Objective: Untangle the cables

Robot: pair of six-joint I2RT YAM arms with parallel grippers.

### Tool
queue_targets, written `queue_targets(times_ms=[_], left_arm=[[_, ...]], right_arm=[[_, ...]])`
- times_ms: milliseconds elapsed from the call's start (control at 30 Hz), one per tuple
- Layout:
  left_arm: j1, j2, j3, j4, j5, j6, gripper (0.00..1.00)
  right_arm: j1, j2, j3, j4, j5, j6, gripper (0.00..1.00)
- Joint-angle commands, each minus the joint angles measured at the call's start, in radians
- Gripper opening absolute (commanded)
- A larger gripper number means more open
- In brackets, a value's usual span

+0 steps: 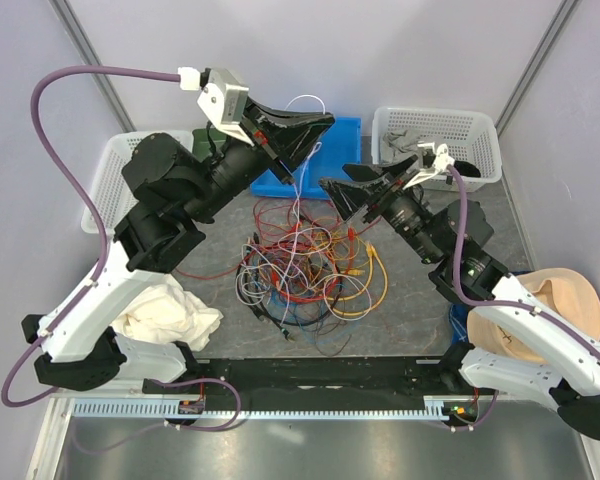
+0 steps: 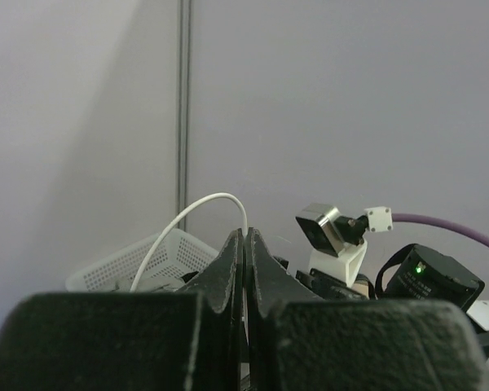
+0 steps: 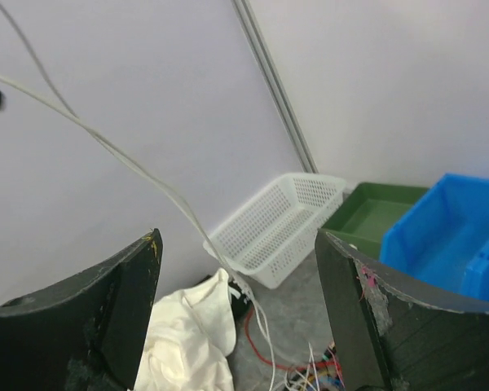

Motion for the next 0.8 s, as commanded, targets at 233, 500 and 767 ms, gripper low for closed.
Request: queue_targets(times_ms=[233,500,767], left_arm=[[0.002,0.008,-0.045,-0.012,0.040,-0.051,0.02],[0.002,0.031,-0.061,-0.004,0.069,-0.086,0.02],[0.002,-0.012,-0.118,-0.004,-0.052,-0.069,0.08]], right_arm=[[0.005,0.006,0.065,0.235,-0.104,-0.033,0.82],[0.005,0.077,0.125,0.244,-0.113,-0.047,0.58],[0.005,0.037,0.183,0.054,0.094,-0.099,0.00]])
